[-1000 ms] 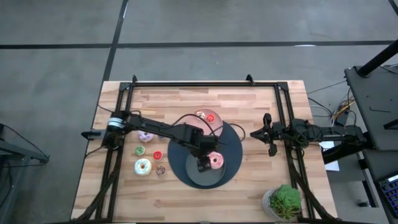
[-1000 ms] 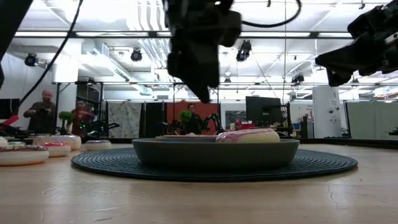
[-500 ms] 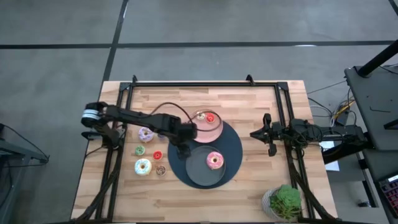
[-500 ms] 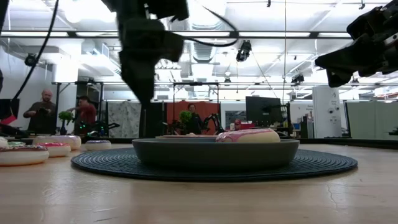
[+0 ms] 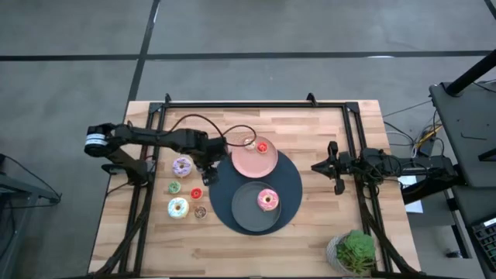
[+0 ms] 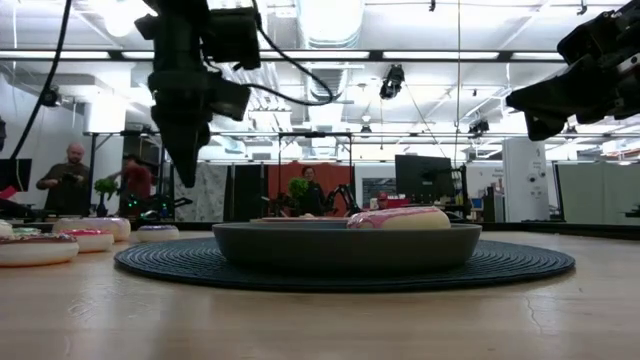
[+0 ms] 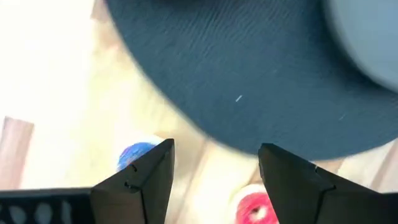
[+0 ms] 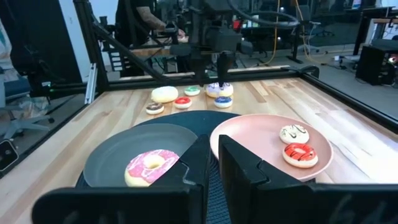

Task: Pick & Place donuts
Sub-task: Put the small blue donut on the pink plate

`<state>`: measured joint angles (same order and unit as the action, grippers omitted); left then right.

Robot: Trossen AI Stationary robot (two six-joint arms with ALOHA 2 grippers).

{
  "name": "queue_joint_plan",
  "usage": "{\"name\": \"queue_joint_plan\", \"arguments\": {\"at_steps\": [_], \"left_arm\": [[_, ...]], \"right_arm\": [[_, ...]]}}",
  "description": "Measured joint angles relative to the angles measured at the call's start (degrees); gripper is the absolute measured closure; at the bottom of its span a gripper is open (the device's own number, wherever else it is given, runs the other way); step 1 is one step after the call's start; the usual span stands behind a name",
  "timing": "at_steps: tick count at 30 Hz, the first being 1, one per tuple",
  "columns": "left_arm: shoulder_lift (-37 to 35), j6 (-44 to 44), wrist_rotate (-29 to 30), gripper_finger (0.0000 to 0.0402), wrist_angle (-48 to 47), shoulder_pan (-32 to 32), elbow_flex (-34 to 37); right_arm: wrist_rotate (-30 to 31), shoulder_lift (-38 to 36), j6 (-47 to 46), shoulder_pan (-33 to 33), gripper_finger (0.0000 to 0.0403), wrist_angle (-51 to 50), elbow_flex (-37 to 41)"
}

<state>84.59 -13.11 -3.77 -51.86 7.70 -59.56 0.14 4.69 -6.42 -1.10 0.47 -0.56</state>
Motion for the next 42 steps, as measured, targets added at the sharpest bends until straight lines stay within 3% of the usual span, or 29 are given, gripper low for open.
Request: {"name": "queue_joint_plan", "arguments": {"at_steps": [12,21,31,42], "left_arm": [[0.22,5.06,0.30,0.0197,-2.24,5.48,0.08],[2.84,8.14,4.81,0.0197,-5.31,7.63,0.50],[5.40,16.62,4.74,0.0197,-6.70,7.61,0.94],[2.58,28.29,4.89,0.0197,-6.95,7.59,0.93]], "right_arm": [[-0.07,-0.02,0.00,0.00,0.0374,-0.02,0.00],[-0.08,-0.09,0.00,-0.02,0.0374,-0.02,0.00],[-0.07,0.48,0.00,0.00,0.0374,-0.02,0.00],[-0.05,0.68,0.00,0.00,0.0374,0.00,0.00]]}}
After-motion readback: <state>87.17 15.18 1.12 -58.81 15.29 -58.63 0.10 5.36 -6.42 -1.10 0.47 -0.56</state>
